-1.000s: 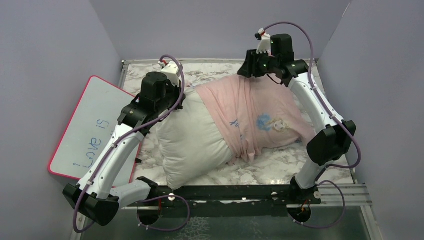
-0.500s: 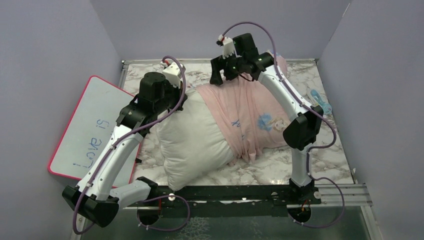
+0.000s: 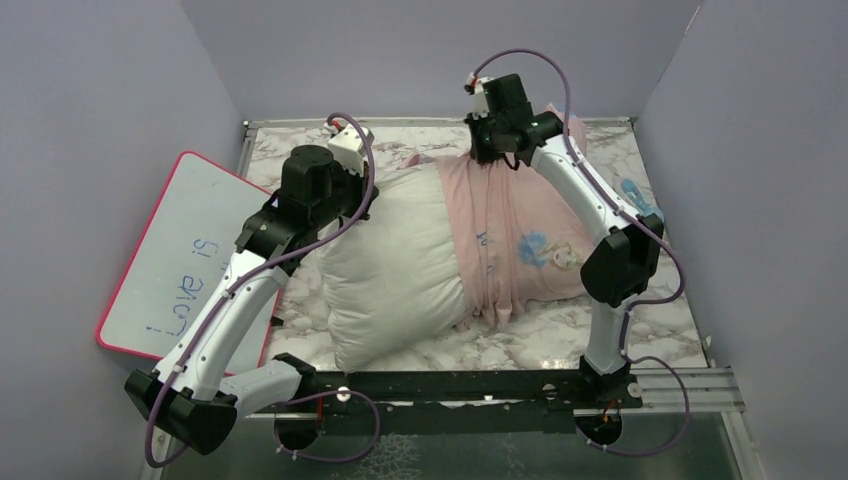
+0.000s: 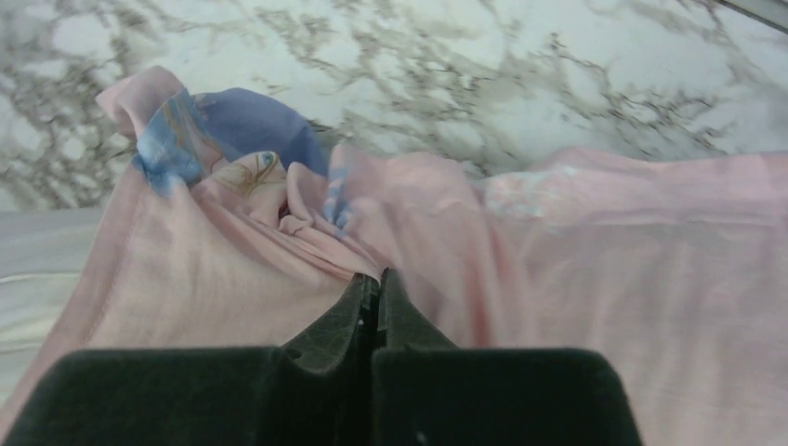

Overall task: Remove the pillowcase from the pillow
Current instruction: Remove the pillow from the pillowcase.

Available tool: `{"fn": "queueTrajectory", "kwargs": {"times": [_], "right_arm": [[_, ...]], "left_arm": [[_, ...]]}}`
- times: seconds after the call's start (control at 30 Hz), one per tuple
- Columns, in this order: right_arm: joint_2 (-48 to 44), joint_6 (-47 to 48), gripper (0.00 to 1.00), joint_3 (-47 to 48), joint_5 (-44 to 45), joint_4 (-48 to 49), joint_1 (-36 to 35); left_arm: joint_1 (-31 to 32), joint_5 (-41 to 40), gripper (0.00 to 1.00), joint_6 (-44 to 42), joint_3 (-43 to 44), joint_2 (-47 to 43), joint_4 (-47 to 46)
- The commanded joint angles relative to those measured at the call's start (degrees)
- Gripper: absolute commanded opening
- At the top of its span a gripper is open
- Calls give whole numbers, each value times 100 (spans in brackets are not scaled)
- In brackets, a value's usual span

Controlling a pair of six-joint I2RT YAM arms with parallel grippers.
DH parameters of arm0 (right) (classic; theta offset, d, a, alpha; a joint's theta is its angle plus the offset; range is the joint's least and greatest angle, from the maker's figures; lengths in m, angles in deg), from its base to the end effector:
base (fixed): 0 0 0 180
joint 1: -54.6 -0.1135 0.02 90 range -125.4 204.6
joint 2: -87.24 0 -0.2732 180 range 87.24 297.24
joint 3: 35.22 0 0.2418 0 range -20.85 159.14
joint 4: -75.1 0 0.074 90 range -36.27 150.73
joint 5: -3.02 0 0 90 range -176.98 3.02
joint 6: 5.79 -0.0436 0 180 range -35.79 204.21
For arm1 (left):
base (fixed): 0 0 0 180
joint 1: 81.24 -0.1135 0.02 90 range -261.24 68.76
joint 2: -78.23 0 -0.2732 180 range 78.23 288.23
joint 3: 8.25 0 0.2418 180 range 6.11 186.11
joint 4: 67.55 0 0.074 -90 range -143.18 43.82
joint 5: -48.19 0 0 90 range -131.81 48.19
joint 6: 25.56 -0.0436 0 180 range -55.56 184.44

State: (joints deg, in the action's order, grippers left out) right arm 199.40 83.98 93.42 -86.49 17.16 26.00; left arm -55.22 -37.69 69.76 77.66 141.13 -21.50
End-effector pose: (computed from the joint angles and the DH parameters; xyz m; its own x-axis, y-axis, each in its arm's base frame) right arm 0.3892 0.2118 0.3573 -0.5832 -0.3134 -0.7494 -0.4707 0.8823 -0.0027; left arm 0.2019 -0.1021 0.4052 -0.3963 0.0905 -0.9137 0.4622 0.8795 -0.1133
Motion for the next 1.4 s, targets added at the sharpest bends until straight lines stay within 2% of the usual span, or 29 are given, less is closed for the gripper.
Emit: {"fn": "queueTrajectory", "kwargs": {"times": [0.0, 0.2, 0.27, 0.33, 0.4, 0.5, 0.63, 0.73, 0.8, 0.87, 1.0, 1.07, 1.17, 1.37], "right_arm": [[-11, -290, 1, 298, 1403, -68, 1045], [-226, -469, 1, 119, 780, -67, 1109], [-331, -587, 4, 120, 395, -81, 1107], [-465, -620, 17, 117, -363, -37, 1100], [-598, -634, 37, 82, -1230, 20, 1089], [-660, -536, 54, 43, -2281, -36, 940], [-538, -187, 75, -72, -2307, -349, 500], [-341, 92, 80, -258, -1878, -599, 191], [-187, 173, 79, -326, -1464, -714, 53], [-104, 211, 71, -387, -1112, -729, 38], [-310, -47, 44, -671, 516, -282, 36], [-493, -209, 21, -803, 1142, 12, 73], [-650, -353, 13, -843, 1390, 247, 242], [-798, -494, 12, -841, 1038, 221, 355]], "left_arm": [[-27, -763, 0, -113, 84, -299, -184], [-27, -1050, 0, -90, 39, -350, -114], [-27, -1035, 0, -72, 58, -325, -113], [-27, -967, 0, -69, 101, -287, -118], [-27, -890, 0, -74, 140, -248, -125], [-27, -799, 0, -60, 189, -199, -151], [-27, -705, 0, -32, 210, -177, -188], [-29, -693, 0, 1, 202, -187, -197], [-27, -685, 0, 26, 202, -203, -190], [-27, -697, 0, 42, 194, -227, -197], [-27, -894, 0, 75, 165, -292, -173], [-27, -1010, 0, 95, 150, -308, -135], [-27, -1246, 0, 122, 145, -286, -72], [-50, -1825, 0, 153, 231, -33, 101]]}}
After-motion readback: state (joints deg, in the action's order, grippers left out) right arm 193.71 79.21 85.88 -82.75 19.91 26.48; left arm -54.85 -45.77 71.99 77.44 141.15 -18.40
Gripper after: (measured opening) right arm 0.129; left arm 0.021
